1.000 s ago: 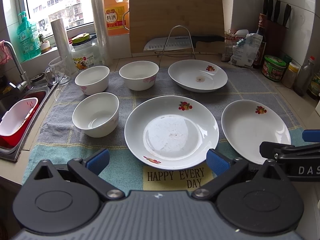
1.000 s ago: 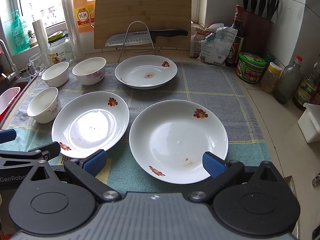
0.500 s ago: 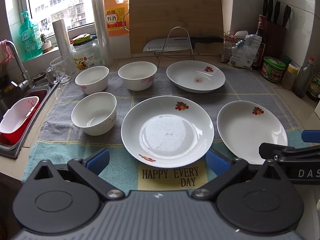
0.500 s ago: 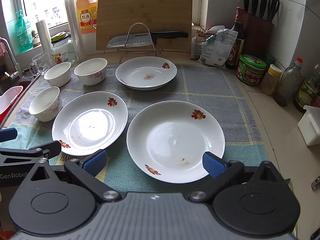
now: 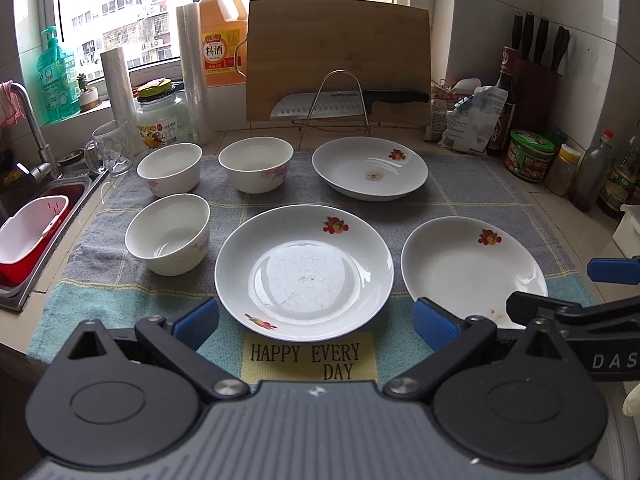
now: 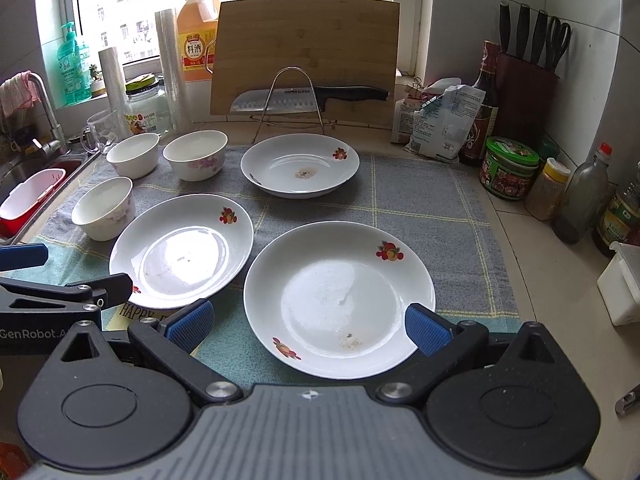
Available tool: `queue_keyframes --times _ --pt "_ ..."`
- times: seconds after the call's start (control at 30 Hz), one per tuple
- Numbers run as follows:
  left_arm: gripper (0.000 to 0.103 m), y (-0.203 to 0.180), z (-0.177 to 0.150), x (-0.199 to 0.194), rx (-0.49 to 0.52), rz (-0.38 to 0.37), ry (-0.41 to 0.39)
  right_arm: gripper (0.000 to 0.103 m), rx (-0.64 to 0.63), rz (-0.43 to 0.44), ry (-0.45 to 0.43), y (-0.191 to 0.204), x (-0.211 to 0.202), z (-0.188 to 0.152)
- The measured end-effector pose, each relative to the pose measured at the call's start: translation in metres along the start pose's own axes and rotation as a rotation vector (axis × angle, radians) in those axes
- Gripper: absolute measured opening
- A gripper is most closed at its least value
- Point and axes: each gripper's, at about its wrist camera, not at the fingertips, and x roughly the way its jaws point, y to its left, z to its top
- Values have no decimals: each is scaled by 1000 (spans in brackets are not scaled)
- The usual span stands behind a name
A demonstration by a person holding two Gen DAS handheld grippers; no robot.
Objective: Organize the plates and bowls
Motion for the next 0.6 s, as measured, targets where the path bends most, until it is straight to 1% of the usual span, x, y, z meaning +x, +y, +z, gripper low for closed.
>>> queue_keyframes --times 0.07,0.3,0.37,0.43,0.6 --pt "102 -4 -1 -1 -8 -8 -7 103 -12 9 -12 -5 -1 -1" --pt "102 -14 -6 -3 -22 12 -18 103 -54 47 -56 -29 -3 -11" --pt "102 -16 -7 -3 -16 14 -22 103 -55 51 -47 -37 1 -16" --pt "102 -18 -8 -4 -13 19 -28 103 -54 75 -45 -45 4 -21" --pt "102 -20 -11 -3 -6 17 -30 103 -81 106 -22 -53 16 -37"
